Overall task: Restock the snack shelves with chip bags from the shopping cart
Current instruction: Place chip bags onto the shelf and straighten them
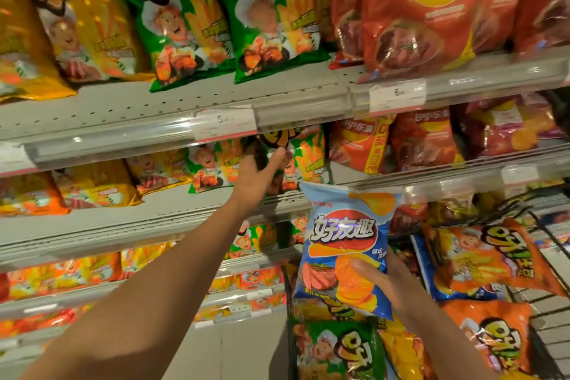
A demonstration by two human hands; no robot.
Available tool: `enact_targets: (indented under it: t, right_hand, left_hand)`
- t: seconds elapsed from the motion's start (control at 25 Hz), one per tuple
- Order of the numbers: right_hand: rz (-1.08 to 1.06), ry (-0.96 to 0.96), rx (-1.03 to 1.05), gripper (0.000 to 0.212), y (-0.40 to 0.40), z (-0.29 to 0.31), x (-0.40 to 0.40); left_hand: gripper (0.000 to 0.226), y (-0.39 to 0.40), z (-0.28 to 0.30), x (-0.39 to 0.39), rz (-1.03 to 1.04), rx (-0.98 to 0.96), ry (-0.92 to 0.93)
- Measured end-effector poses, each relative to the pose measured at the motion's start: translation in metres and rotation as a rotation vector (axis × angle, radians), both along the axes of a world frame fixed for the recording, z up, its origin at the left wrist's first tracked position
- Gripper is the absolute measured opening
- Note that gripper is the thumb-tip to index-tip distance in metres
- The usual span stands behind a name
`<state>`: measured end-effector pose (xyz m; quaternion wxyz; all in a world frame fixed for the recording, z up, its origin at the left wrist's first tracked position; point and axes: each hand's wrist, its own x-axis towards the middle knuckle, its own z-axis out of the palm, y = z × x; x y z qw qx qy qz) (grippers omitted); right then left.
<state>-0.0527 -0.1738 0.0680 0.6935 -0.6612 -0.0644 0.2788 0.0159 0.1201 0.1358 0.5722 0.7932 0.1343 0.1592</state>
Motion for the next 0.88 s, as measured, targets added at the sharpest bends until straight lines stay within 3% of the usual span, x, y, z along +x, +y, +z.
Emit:
enact_targets:
  t: [0.12,0.2,0.32,0.52,0.64,0.68,0.76,0.88]
  right_hand:
    - [0.056,0.040,0.064,0.059,0.031,-0.003,0.001]
    - [0.118,0.066,0.122,0.054,0.061,-0.002,0.001]
    - [0.215,0.065,0.128,0.056,0.121,0.004,-0.001]
    - [0.354,-0.026,0.056,0.047,0.252,0.018,-0.021]
    - [0.375,-0.087,-0.007,0.071,0.351,0.027,-0.056]
    - [0.360,-0.066,-0.018,0.061,0.385,0.028,-0.070]
    - [0.391,-0.041,0.026,0.020,0.448,0.029,-0.107]
    - [0.445,0.039,0.089,0.028,0.557,0.030,-0.156]
  left_hand:
    - [0.031,0.020,-0.012,-0.032,-0.012,0.225,-0.010]
    - [0.045,0.046,-0.020,-0.060,-0.021,0.369,-0.005]
    - [0.043,0.110,-0.027,-0.110,0.017,0.531,0.016]
    - [0.045,0.241,-0.037,-0.214,0.237,0.781,0.106]
    - [0.050,0.330,-0.044,-0.279,0.406,0.850,0.231]
    - [0.051,0.361,-0.047,-0.298,0.453,0.846,0.272]
    - [0.053,0.422,-0.052,-0.334,0.481,0.856,0.294]
    - [0.056,0.507,-0.053,-0.387,0.417,0.877,0.321]
